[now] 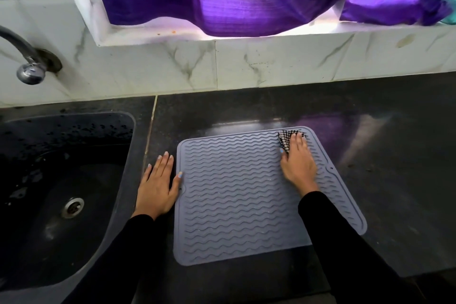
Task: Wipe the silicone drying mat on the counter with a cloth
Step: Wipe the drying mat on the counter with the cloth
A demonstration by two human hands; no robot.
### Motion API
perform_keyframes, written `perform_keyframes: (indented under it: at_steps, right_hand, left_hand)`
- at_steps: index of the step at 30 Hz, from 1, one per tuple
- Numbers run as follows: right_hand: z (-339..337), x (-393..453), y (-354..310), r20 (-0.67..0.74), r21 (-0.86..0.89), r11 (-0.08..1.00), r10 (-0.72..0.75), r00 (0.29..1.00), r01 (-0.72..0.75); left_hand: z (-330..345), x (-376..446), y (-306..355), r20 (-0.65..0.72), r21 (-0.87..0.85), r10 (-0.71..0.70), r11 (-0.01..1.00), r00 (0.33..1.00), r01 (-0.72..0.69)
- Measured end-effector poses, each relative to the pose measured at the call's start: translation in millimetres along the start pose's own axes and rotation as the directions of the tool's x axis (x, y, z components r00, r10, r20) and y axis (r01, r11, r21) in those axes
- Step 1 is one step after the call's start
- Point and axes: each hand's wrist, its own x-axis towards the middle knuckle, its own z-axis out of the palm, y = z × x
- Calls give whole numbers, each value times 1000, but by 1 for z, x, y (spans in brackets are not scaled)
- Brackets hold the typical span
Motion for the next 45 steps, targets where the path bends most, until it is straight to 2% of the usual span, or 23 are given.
perform_keyframes:
  at_steps: [3,5,6,8,9,10,12,14,16,19,20,22,28,31,33,34,35,37,38,39,40,42,45]
  right_hand:
    - [-2,5,8,27,190,982,-9,1000,4]
    - [-9,8,14,52,455,890,6,999,-29]
    - [-15,11,17,81,630,773,28,996,-73]
    - [-35,14,20,193,911,351,97,976,-215]
    - [-44,15,20,223,960,142,138,965,-242]
    - [-48,20,21,228,971,21,204,952,-237]
    - [-49,23,13,145,976,112,315,938,-189]
    - [-42,13,-9,35,902,398,322,946,-168]
    - [-25,0,-30,-15,744,658,193,981,-118]
    - [7,-16,-49,-2,292,956,-12,1000,12]
    - [17,-16,-51,-34,98,994,-51,998,54]
    - [26,-18,-54,-104,-50,998,-41,994,36]
    - [20,-13,-49,-32,-48,997,-58,998,57]
    - [15,-14,-47,-9,91,995,-51,999,52]
    - [10,-12,-47,-16,290,957,-2,1000,7]
    - [5,-8,-47,0,450,892,56,998,-49]
    - [-1,-4,-48,44,647,750,137,990,-133]
    - [-13,6,-50,187,930,256,288,939,-263]
    - [-15,10,-52,224,961,82,328,918,-264]
    - [-17,10,-57,223,965,56,344,912,-257]
    - [-17,8,-65,190,953,160,339,921,-255]
    - [-6,-2,-84,72,847,500,224,972,-178]
    - [26,-32,-107,34,405,911,-97,995,75]
  left_hand:
    - [0,-1,0,-2,16,2,1000,1000,-2]
    - [0,-1,1,-4,14,0,1000,1000,0]
    - [0,-1,1,-3,11,-1,1000,1000,1]
    - [-1,-1,2,7,9,-5,1000,1000,5]
    - [-2,-2,2,9,10,-6,1000,1000,6]
    - [-2,-2,3,10,10,-6,1000,1000,6]
    - [-3,-1,3,14,5,-10,1000,1000,10]
    - [-4,-1,2,17,1,-15,1000,1000,15]
    - [-4,-1,1,16,-7,-16,1000,1000,17]
    - [-3,-1,1,10,-15,-15,1000,1000,16]
    - [-3,-1,1,9,-15,-16,1000,1000,16]
    - [-3,-1,2,11,-14,-17,1000,1000,17]
    - [-3,-1,2,0,-8,-13,1000,1000,13]
    - [-3,-1,2,2,-11,-10,1000,1000,10]
    - [-4,-2,3,-1,-15,-13,1000,1000,13]
    - [-5,-2,4,-3,-19,-14,1000,1000,14]
    - [-6,-2,4,-2,-19,-15,1000,1000,15]
    - [-7,-3,6,0,-19,-17,1000,1000,17]
    - [-8,-2,6,1,-23,-18,1000,1000,18]
    - [-8,-2,6,1,-25,-18,1000,1000,18]
    - [-8,-2,6,1,-25,-18,1000,1000,18]
    - [-8,-1,5,-2,-32,-18,999,1000,18]
    - [-7,-1,5,-1,-35,-20,999,1000,20]
